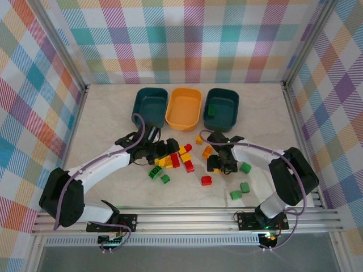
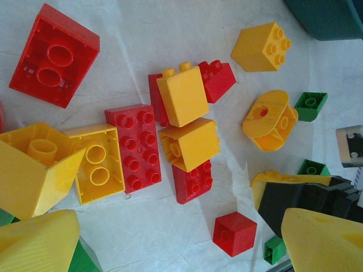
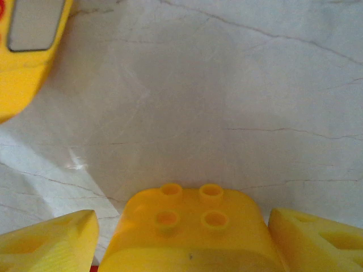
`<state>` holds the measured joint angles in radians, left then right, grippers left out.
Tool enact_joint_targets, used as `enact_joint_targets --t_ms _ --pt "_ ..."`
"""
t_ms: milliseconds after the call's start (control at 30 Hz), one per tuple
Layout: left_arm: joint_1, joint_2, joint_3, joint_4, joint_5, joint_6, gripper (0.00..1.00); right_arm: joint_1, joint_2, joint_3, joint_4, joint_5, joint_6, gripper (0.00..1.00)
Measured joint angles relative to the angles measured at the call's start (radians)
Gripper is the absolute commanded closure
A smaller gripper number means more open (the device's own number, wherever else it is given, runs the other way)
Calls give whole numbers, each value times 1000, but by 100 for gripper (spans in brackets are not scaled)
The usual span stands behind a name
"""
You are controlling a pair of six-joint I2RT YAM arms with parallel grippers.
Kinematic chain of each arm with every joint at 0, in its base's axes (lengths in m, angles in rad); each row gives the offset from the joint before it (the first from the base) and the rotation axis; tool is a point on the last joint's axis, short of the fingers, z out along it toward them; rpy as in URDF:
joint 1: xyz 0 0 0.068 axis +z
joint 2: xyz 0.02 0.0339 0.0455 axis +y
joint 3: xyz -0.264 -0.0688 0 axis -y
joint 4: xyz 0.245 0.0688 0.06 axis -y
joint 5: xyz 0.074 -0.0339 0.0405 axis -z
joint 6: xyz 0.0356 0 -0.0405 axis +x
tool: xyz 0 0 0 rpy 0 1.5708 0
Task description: Sort the legos into containers by color
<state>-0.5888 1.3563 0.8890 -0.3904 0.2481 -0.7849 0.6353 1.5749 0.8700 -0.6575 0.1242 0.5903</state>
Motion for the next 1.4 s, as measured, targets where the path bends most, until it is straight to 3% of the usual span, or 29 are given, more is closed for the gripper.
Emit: enact_joint_targets --t_ms 300,567,767,867,1033,1233,1400 --pt "0 0 0 0 -4 0 8 8 3 2 6 26 -8 46" --pt "0 -17 0 -15 -18 13 7 10 -43 39 -18 52 -7 51" --pt "43 -97 0 -79 -68 37 3 10 -36 276 -46 83 -59 53" --pt "146 -154 -1 -86 -63 38 2 4 54 470 -25 93 -107 54" --pt "309 -206 -44 -99 -19 33 3 -20 343 828 3 86 -185 54" --pt "317 -230 -117 -163 43 34 3 -40 715 1254 -48 66 -253 55" --pt "317 -293 -127 -194 50 45 3 -44 899 1476 -148 50 -293 51"
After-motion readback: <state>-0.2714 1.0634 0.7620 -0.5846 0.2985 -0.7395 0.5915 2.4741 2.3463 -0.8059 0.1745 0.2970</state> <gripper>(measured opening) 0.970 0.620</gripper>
